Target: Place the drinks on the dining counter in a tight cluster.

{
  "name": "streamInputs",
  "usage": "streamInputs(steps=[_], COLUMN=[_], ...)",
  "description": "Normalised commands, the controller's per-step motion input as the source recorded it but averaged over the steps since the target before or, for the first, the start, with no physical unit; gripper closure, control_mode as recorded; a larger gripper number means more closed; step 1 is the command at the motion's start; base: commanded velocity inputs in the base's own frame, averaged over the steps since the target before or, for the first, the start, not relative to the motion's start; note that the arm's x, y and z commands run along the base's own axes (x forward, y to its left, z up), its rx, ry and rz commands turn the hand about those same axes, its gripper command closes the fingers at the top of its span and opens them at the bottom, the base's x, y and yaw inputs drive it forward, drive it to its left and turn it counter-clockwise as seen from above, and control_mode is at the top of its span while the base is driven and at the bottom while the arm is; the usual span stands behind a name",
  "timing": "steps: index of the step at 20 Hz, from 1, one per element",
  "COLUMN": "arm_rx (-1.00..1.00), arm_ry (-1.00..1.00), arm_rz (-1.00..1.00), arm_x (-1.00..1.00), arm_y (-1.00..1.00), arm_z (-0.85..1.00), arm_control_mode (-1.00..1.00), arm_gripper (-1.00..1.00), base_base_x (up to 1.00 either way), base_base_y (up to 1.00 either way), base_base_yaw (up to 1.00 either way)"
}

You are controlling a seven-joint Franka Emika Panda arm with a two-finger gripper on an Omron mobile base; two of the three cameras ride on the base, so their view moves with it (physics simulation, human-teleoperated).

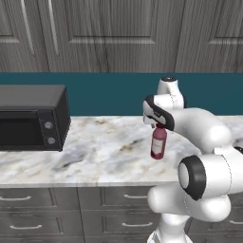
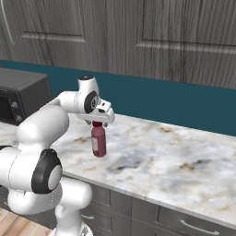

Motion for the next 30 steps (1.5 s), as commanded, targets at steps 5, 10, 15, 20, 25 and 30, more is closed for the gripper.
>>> streamInputs(steps=[5,10,15,20,25,30], arm_rx=[0.0,0.0,0.0,0.0,0.0,0.0], arm_ry=[0.0,0.0,0.0,0.0,0.0,0.04], arm_rz=[0.0,0.0,0.0,0.0,0.01,0.0], arm_x=[0.01,0.07,0.08,0.03,0.0,-0.13], arm_y=[0.0,0.0,0.0,-0.01,-0.03,0.0], arm_z=[-0.09,-0.09,-0.09,-0.16,-0.17,-0.21], arm_control_mode=[-1.0,-1.0,-1.0,-1.0,-1.0,-1.0], arm_gripper=[-1.0,-1.0,-1.0,-1.0,-1.0,1.0], base_base_x=[0.0,0.0,0.0,0.0,0.0,0.0], base_base_y=[0.0,0.0,0.0,0.0,0.0,0.0], base_base_yaw=[0.0,0.0,0.0,0.0,0.0,0.0])
